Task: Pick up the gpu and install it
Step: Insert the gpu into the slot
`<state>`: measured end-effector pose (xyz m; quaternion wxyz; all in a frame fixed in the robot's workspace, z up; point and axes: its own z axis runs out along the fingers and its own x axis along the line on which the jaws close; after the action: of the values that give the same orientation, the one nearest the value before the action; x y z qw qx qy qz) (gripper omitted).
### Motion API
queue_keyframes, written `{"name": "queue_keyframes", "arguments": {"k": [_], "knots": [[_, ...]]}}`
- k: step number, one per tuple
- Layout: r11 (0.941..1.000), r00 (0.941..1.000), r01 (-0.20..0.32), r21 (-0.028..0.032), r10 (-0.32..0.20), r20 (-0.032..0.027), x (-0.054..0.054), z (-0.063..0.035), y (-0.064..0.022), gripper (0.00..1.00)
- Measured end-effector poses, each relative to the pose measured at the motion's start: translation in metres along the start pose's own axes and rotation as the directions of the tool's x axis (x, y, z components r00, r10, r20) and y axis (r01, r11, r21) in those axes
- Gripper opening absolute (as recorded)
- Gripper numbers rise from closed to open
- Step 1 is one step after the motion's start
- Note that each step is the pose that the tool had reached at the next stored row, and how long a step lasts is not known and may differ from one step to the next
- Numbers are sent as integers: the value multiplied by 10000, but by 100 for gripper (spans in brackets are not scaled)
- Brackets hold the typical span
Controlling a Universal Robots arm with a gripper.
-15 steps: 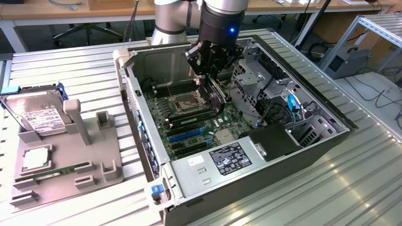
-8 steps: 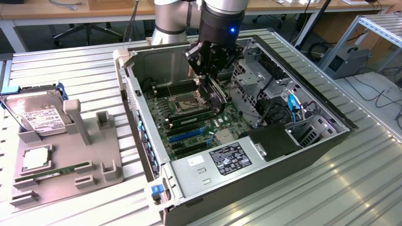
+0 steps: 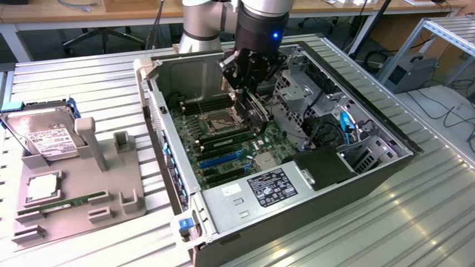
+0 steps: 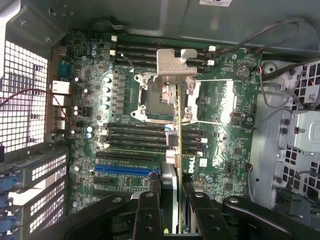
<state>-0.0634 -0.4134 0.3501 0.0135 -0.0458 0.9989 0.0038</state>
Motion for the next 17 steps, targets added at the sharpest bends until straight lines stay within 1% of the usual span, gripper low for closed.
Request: {"name": "queue_keyframes", "arguments": {"k": [17], "knots": [[9983, 9983, 583, -16, -583, -3, 0, 0, 0, 27]]}}
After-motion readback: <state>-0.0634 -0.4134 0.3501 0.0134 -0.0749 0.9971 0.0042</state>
